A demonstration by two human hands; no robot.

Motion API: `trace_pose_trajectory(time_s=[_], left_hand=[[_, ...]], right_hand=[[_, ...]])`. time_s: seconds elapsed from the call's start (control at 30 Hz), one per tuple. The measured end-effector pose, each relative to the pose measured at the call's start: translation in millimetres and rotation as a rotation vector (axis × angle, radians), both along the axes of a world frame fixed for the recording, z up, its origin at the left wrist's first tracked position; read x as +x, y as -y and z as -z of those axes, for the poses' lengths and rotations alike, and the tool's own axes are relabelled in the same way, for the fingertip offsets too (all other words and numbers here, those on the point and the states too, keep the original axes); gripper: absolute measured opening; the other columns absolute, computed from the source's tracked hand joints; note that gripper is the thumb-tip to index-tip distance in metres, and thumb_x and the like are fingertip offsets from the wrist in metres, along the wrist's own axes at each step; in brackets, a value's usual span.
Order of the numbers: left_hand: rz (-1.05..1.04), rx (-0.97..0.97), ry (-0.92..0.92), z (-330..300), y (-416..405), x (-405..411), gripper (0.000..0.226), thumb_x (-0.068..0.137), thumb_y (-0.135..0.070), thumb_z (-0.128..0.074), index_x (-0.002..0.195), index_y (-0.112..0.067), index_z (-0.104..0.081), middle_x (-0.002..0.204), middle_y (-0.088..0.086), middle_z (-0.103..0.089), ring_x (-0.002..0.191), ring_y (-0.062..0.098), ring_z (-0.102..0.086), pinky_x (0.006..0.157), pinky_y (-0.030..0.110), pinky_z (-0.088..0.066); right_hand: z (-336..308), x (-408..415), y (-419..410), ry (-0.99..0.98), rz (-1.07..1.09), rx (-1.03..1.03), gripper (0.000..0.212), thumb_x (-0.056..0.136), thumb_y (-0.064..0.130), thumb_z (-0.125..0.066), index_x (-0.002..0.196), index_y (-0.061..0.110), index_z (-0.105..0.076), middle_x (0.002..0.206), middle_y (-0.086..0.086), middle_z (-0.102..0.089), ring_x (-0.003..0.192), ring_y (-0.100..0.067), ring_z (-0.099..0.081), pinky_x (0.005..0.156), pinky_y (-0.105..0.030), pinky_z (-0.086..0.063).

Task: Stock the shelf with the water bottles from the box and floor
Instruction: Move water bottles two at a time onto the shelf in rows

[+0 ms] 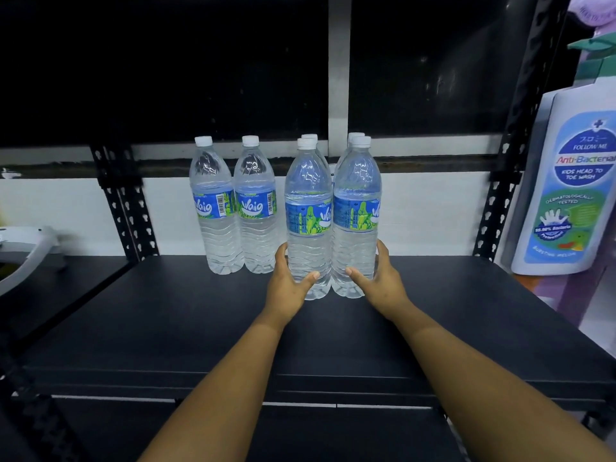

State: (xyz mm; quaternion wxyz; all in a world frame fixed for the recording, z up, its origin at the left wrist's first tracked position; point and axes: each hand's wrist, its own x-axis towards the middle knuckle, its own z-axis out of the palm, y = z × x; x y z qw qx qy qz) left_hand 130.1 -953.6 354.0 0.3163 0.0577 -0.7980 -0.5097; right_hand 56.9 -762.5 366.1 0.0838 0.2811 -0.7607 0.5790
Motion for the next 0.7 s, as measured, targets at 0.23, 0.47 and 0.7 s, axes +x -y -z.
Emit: trace_pose_trajectory(time_s=[0.23,0.47,0.7], left_hand=[[0.003,-0.009,-0.006,-1.2,1.3,-2.9,0.082,0.082,-0.024,-0.076,0.144,-0.028,-0.022,0.142,-0.001,-0.048,0.133,0.014,-0.044,0.11,0.037,-0.039],[0.013,-0.008,-0.021,-3.1,0.7,-2.5,0.082,0.083,-0.022,-0.075,0.145,-0.026,-0.023,0.141,-0.002,-0.049,0.129,0.01,-0.046,0.106,0.028,-0.039],[0.012,-0.008,-0.003,-2.7,1.7,-2.6,0.084,0.082,-0.026,-0.076,0.146,-0.027,-0.021,0.143,-0.001,-0.047,0.133,0.011,-0.043,0.11,0.036,-0.039]], right_hand=[[1.4,-3.4,2.6,0.002,0.016,0.002,0.077,0.083,0.031,-0.074,0.144,0.031,-0.027,0.12,0.015,-0.057,0.107,-0.008,-0.057,0.086,-0.021,-0.043],[1.1,-3.8,3.5,0.0,0.02,0.0,0.076,0.084,0.03,-0.074,0.145,0.03,-0.028,0.12,0.015,-0.056,0.106,-0.007,-0.056,0.086,-0.021,-0.042],[-0.3,-3.2,2.5,0.012,0.0,-0.007,0.076,0.085,0.031,-0.073,0.145,0.031,-0.026,0.122,0.015,-0.054,0.108,-0.007,-0.055,0.086,-0.022,-0.042]])
